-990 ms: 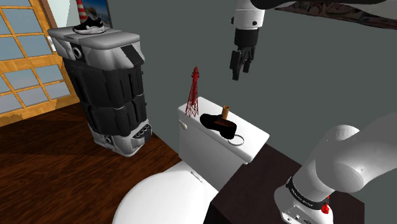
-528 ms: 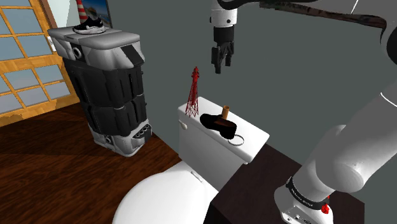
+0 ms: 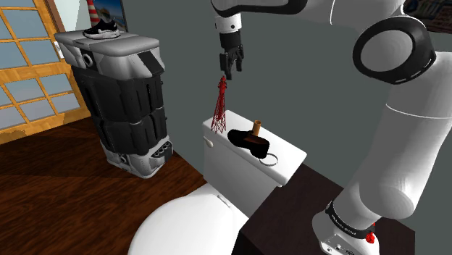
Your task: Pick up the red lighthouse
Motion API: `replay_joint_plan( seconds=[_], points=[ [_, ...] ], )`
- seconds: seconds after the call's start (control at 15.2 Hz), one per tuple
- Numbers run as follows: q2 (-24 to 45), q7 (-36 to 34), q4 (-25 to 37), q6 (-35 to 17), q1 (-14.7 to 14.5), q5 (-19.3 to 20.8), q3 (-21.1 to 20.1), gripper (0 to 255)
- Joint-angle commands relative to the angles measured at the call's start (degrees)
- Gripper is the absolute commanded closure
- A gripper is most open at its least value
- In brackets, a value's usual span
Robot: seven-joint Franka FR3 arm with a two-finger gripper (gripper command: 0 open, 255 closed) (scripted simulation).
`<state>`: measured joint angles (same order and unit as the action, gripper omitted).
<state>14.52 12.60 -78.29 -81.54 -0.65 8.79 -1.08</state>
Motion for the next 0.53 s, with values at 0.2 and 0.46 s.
replay_joint_plan(
  seconds=[0.2, 0.46],
  points=[
    [14.8, 3.05, 20.53, 6.66, -0.74, 2.21, 0.16, 0],
    [13.31, 2.38, 15.04, 2.71, -0.56, 2.07, 0.09, 0]
  ],
)
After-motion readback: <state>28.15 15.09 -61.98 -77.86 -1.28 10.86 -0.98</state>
